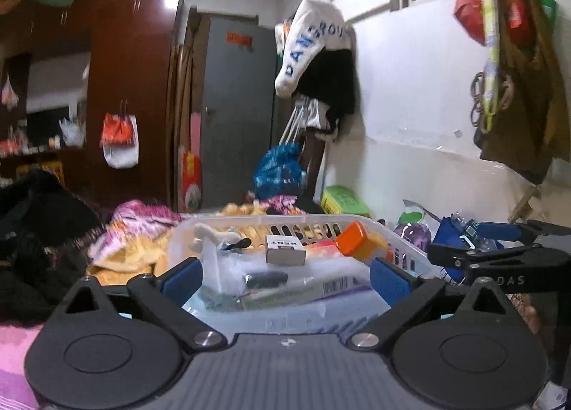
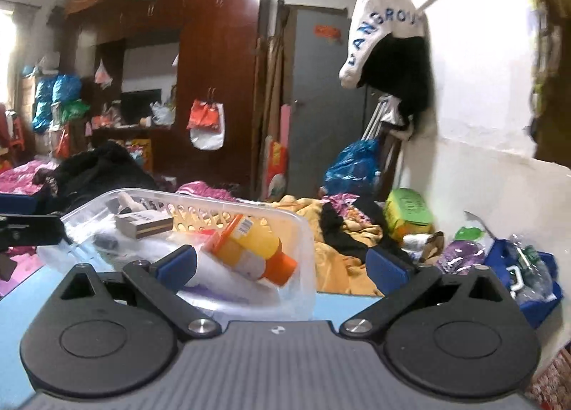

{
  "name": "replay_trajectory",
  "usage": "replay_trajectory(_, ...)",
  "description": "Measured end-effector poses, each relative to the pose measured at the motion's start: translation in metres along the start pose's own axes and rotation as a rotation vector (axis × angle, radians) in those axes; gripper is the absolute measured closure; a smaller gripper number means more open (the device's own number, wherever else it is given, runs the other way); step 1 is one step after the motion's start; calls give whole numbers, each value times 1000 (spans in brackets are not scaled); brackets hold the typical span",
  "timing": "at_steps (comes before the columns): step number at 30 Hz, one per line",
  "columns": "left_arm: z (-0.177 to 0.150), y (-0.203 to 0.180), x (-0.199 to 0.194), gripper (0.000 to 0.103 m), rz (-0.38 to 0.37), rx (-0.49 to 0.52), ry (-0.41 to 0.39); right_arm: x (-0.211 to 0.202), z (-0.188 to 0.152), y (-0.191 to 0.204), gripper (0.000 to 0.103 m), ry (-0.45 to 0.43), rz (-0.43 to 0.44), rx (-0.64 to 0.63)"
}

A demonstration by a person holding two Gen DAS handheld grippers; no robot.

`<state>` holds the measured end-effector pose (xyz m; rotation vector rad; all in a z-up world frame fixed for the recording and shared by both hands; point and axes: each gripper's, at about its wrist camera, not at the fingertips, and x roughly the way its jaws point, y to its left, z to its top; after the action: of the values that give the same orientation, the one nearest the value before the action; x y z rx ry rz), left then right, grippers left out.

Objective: Organize objects
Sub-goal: 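Open both tools and withdraw them from the basket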

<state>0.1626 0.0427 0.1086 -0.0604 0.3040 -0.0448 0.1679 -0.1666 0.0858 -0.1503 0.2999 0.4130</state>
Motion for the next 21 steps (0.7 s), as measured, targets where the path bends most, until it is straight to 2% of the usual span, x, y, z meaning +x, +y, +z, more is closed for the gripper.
replay_trajectory(5,-26,-6,-40,2,22,-4,-11,-37,-19,3,0,37,68,16)
replay_trajectory(9,-50,-16,-72,2,35,-12,-34,-69,-40,8,0,22,98,42)
replay_trajectory(12,-62,-27,-91,2,45,10,-22,-87,-55,10,0,14,113,103)
replay_trajectory(15,-66,-36,-105,2,61,26,-38,-90,-59,16,0,63,144,107)
replay_trajectory(18,-64,-45,-110,2,49,28,-26,-96,-52,20,0,43,87,94)
replay_trajectory(21,-63,-50,-111,2,65,21,-12,-102,-44,18,0,31,77,83)
